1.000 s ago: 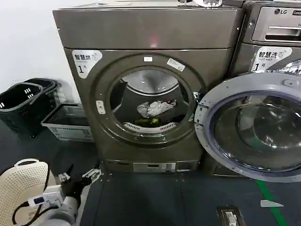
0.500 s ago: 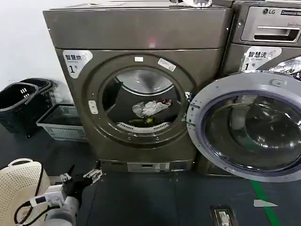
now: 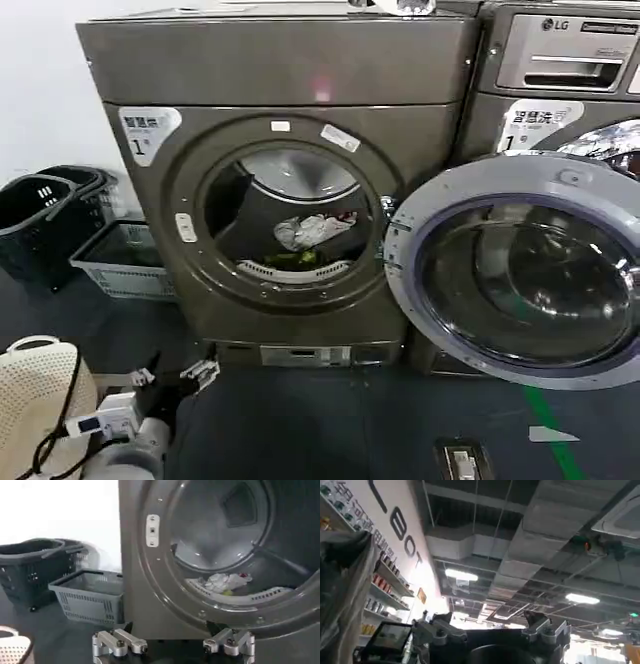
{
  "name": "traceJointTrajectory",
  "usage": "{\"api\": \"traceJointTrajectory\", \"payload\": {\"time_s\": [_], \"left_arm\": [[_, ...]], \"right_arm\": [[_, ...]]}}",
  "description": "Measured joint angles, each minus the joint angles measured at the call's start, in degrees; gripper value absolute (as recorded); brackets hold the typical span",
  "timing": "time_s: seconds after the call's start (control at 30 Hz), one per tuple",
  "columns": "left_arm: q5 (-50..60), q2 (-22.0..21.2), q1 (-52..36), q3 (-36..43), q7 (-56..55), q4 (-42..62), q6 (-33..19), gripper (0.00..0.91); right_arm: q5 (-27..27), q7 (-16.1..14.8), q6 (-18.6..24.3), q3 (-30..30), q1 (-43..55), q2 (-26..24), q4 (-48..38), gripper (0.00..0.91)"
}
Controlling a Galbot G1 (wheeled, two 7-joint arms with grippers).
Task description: Grasp the clothes from the dryer.
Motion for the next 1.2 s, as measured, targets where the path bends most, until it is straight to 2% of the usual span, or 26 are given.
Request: {"api": "traceJointTrajectory", "payload": {"time_s": [0.57, 1.2], "left_arm": [[-0.3, 0.2, -0.1, 0.0, 0.3, -0.1, 0.0, 0.907], [1.8, 0.7, -1.0, 1.1, 1.7, 0.4, 0.0, 0.907]], "right_arm": [[0.5, 0.0, 0.4, 0.2, -0.5, 0.5, -0.4, 0.907], [3.7, 1.0, 1.5, 1.8, -1.3, 0.3, -1.5, 0.907]]}}
